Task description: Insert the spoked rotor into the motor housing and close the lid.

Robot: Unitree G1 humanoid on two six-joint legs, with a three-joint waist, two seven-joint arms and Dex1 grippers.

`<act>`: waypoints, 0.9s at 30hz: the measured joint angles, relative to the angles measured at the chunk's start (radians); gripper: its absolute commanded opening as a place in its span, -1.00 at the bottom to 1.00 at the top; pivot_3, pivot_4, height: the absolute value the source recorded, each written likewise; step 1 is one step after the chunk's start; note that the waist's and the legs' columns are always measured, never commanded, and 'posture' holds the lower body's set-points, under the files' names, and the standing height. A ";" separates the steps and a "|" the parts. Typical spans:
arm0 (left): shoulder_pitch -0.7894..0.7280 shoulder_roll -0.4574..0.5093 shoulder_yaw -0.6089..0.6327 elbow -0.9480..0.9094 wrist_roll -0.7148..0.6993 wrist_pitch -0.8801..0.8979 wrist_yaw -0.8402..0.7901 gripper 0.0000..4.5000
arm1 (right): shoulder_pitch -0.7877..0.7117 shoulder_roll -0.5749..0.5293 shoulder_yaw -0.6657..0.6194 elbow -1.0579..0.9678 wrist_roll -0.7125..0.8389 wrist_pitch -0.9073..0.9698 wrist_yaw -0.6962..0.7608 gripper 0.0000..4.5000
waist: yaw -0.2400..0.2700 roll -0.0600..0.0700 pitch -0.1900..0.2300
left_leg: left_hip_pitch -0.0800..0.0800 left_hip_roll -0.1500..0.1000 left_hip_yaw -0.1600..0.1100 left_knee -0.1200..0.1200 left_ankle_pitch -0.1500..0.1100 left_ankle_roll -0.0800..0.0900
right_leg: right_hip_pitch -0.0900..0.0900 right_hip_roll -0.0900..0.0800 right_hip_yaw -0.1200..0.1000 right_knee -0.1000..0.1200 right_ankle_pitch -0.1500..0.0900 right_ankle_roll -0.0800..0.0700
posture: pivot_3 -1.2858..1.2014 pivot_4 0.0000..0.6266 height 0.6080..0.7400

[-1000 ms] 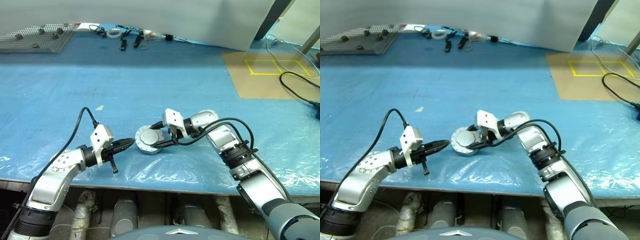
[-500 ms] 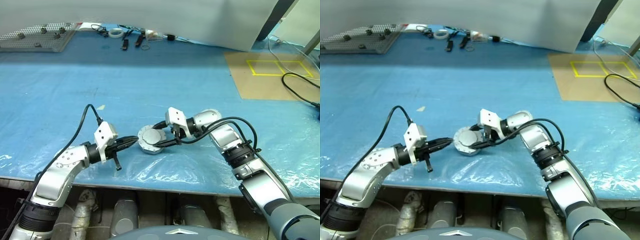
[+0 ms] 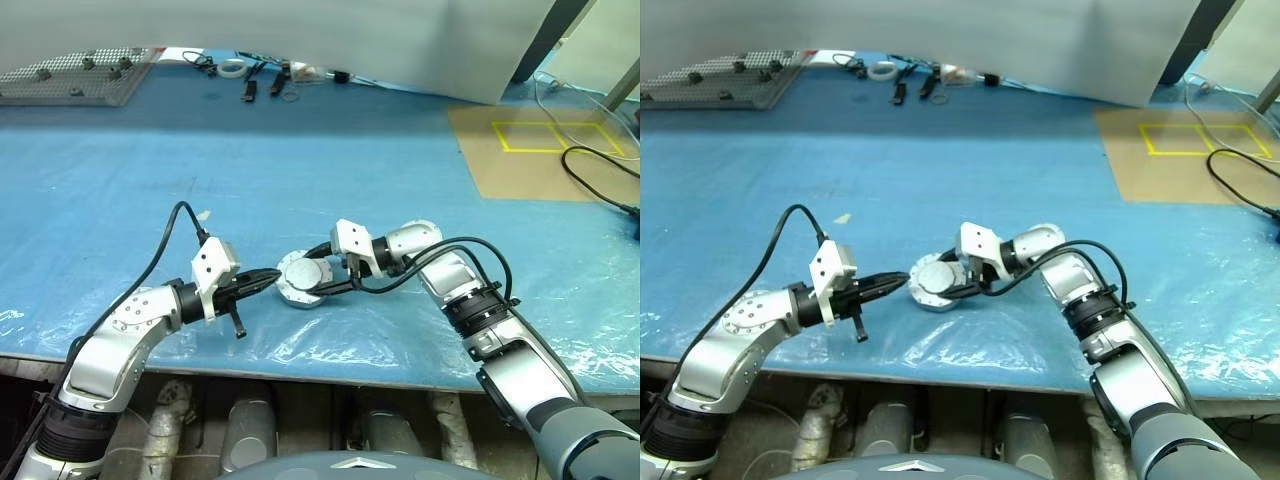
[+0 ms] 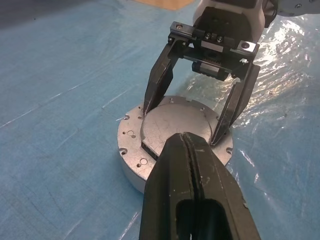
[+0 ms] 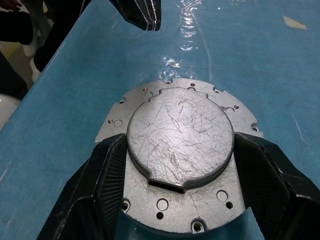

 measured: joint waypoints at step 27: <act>-0.085 -0.064 -0.118 0.282 0.158 -0.244 -0.019 -1.00 | 0.028 0.004 -0.018 -0.012 0.004 0.027 -0.024 0.33 | 0.003 0.002 -0.002 | 0.007 -0.001 0.001 -0.002 0.000 0.000 | 0.006 0.000 0.002 -0.001 0.000 0.000 | 0.03 -0.52 1.00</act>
